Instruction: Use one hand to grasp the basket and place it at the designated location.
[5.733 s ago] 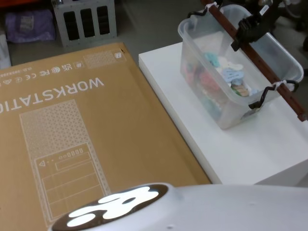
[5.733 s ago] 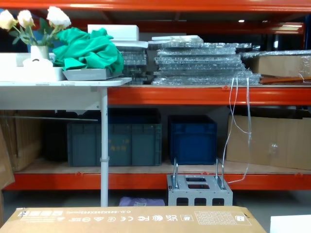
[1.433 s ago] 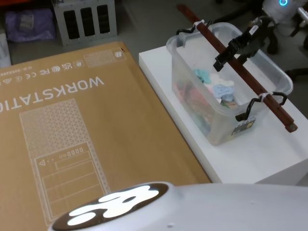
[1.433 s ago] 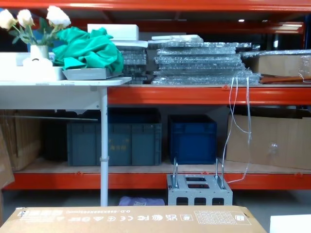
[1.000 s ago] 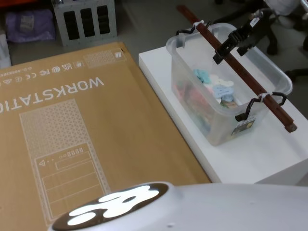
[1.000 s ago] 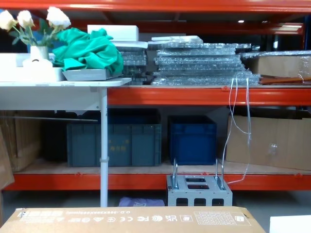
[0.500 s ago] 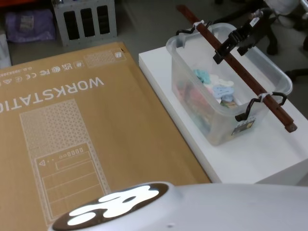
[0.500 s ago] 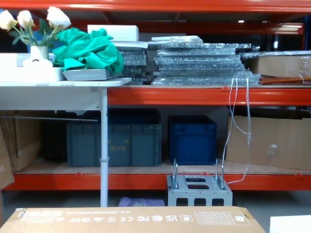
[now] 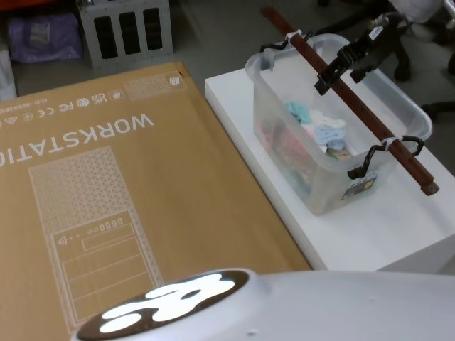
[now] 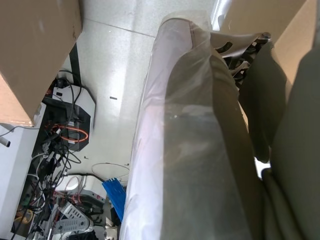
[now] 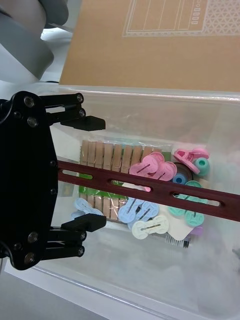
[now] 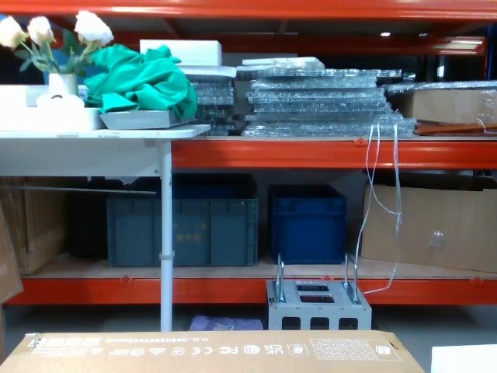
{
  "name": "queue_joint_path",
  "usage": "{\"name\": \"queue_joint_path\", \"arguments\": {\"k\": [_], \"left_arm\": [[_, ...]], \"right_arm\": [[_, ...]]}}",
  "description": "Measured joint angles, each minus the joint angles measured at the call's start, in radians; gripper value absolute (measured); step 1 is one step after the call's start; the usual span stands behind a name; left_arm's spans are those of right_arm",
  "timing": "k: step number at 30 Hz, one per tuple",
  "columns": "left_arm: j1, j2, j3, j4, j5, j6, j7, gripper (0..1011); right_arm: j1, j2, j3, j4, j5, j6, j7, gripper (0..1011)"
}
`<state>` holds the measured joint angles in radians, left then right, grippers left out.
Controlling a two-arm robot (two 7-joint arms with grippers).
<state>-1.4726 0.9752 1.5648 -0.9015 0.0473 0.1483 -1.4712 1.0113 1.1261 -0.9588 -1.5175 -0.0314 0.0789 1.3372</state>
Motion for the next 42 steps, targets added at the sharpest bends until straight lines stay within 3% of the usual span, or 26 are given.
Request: {"name": "queue_joint_path", "arguments": {"k": [21, 22, 23, 24, 26, 28, 29, 32, 38, 42], "left_arm": [[0.0, 0.0, 0.0, 0.0, 0.0, 0.0, 0.0, 0], [0.0, 0.0, 0.0, 0.0, 0.0, 0.0, 0.0, 0], [0.0, 0.0, 0.0, 0.0, 0.0, 0.0, 0.0, 0], [0.0, 0.0, 0.0, 0.0, 0.0, 0.0, 0.0, 0], [0.0, 0.0, 0.0, 0.0, 0.0, 0.0, 0.0, 0], [0.0, 0.0, 0.0, 0.001, 0.0, 0.0, 0.0, 0], [0.0, 0.0, 0.0, 0.0, 0.0, 0.0, 0.0, 0], [0.0, 0.0, 0.0, 0.0, 0.0, 0.0, 0.0, 0], [0.0, 0.0, 0.0, 0.001, 0.0, 0.0, 0.0, 0], [0.0, 0.0, 0.0, 0.001, 0.0, 0.0, 0.0, 0]], "right_arm": [[0.001, -0.003, 0.0, 0.005, 0.002, -0.009, 0.0, 1000], [0.014, -0.025, 0.0, 0.047, -0.012, -0.054, 0.002, 1000], [0.014, -0.025, 0.0, 0.047, -0.012, -0.054, 0.002, 1000], [0.042, -0.061, 0.002, 0.11, -0.046, -0.133, 0.005, 1000], [0.076, -0.099, 0.002, 0.177, -0.08, -0.211, 0.011, 1000], [0.144, -0.171, -0.001, 0.3, -0.133, -0.339, 0.027, 1000], [0.144, -0.171, -0.001, 0.3, -0.133, -0.339, 0.027, 1000], [0.24, -0.27, -0.029, 0.466, -0.203, -0.499, 0.044, 1000], [0.345, -0.415, -0.074, 0.681, -0.271, -0.655, 0.04, 1000], [0.346, -0.414, -0.076, 0.682, -0.275, -0.659, 0.039, 1000]]}}
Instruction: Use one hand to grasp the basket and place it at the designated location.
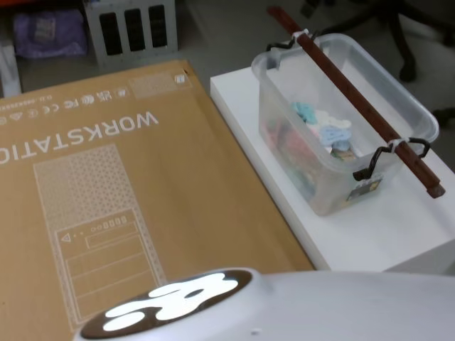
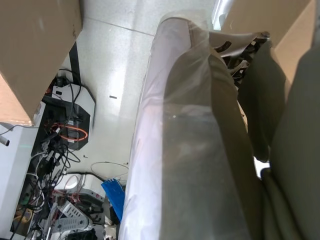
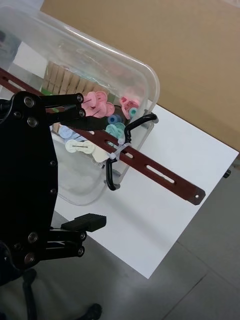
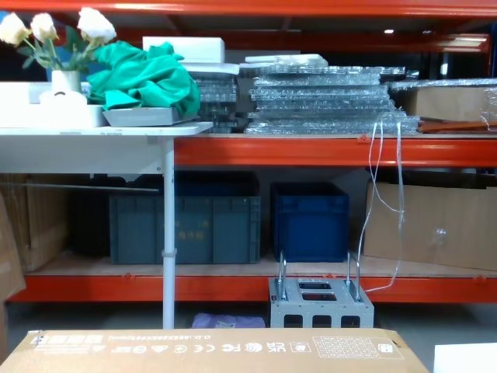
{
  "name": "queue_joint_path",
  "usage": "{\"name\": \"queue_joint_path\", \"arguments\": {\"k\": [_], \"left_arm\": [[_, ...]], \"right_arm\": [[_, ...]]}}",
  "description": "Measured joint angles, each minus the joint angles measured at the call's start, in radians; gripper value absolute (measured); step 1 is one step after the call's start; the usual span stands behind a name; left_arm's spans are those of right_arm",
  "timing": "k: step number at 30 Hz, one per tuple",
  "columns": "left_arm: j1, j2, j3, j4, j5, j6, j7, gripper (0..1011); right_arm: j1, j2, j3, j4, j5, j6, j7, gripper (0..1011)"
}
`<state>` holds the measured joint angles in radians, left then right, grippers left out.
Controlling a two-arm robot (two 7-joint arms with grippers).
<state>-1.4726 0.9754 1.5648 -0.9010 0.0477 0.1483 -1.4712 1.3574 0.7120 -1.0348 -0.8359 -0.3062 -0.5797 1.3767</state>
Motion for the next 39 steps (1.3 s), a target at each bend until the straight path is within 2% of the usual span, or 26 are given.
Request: {"name": "queue_joint_path", "arguments": {"k": [11, 13, 14, 17, 22, 25, 28, 33, 39], "left_arm": [[0.0, 0.0, 0.0, 0.0, -0.001, 0.0, 0.0, 0], [0.0, 0.0, 0.0, -0.001, -0.001, 0.0, 0.0, 0], [0.0, 0.0, 0.0, -0.001, -0.001, 0.0, 0.0, 0], [0.0, 0.0, 0.0, 0.0, 0.0, 0.0, 0.0, 0], [0.0, 0.0, 0.0, 0.0, 0.0, 0.0, 0.0, 0], [0.0, 0.0, 0.0, -0.001, 0.0, 0.0, 0.0, 0], [0.0, 0.0, 0.0, -0.001, 0.0, 0.0, 0.0, 0], [0.0, 0.0, 0.0, -0.001, 0.0, 0.0, 0.0, 0], [0.0, 0.0, 0.0, -0.001, 0.0, 0.0, 0.0, 0]], "right_arm": [[-0.007, 0.008, 0.003, -0.014, 0.002, 0.016, 0.001, 1000], [-0.019, 0.005, 0.007, -0.07, 0.043, 0.105, 0.035, 1000], [-0.019, 0.005, 0.007, -0.07, 0.043, 0.105, 0.035, 1000], [-0.024, 0.01, 0.007, -0.141, 0.074, 0.194, 0.069, 1000], [-0.027, 0.032, 0.0, -0.225, 0.088, 0.279, 0.092, 1000], [-0.028, 0.046, -0.007, -0.268, 0.092, 0.327, 0.103, 1000], [-0.022, 0.055, -0.021, -0.32, 0.089, 0.407, 0.131, 1000], [-0.013, 0.065, -0.04, -0.366, 0.08, 0.48, 0.158, 1000], [-0.003, 0.077, -0.069, -0.415, 0.058, 0.605, 0.186, 1000]]}}
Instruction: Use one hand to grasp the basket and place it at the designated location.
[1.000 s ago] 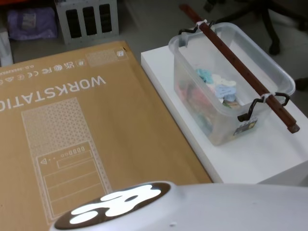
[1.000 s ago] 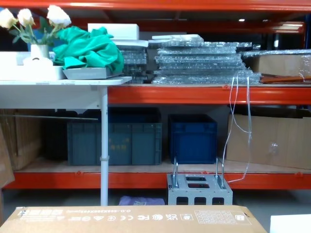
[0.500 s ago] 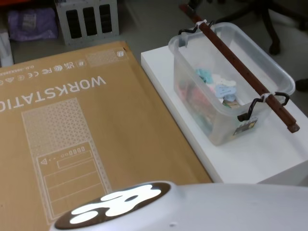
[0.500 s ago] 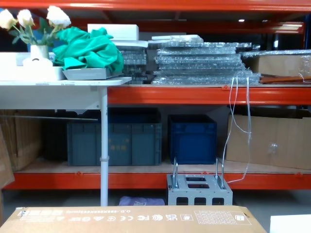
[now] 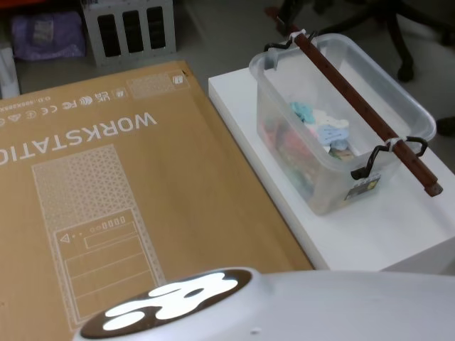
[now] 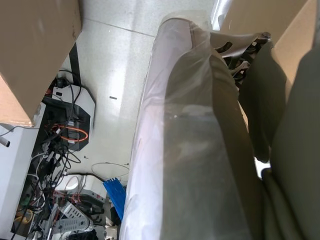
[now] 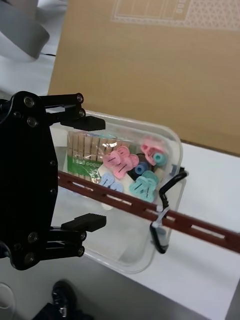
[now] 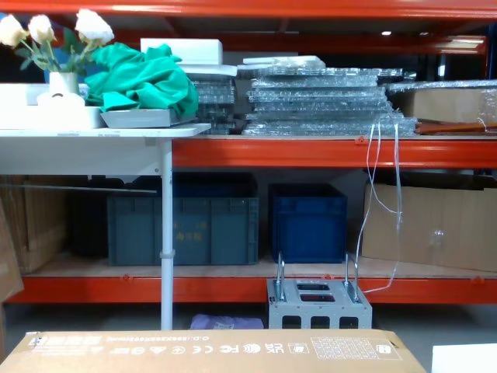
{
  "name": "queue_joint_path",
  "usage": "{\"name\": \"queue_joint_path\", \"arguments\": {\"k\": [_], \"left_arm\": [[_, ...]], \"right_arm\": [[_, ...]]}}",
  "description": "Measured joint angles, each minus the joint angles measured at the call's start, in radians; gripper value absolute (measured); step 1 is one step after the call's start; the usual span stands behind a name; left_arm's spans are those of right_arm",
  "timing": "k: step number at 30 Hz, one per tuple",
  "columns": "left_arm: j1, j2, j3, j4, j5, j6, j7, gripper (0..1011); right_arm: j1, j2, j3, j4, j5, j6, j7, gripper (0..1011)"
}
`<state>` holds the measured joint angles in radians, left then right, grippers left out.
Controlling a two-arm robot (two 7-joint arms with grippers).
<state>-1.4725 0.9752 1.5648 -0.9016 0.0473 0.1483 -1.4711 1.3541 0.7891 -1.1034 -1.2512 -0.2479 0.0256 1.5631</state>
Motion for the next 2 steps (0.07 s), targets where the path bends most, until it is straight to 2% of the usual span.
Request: {"name": "queue_joint_path", "arguments": {"k": [1, 2], "left_arm": [[0.0, 0.0, 0.0, 0.0, 0.0, 0.0, 0.0, 0], [0.0, 0.0, 0.0, 0.0, 0.0, 0.0, 0.0, 0]], "right_arm": [[0.001, 0.003, -0.004, -0.008, -0.006, 0.016, 0.001, 1000], [0.004, 0.012, -0.013, -0.028, -0.023, 0.056, 0.002, 1000]]}}
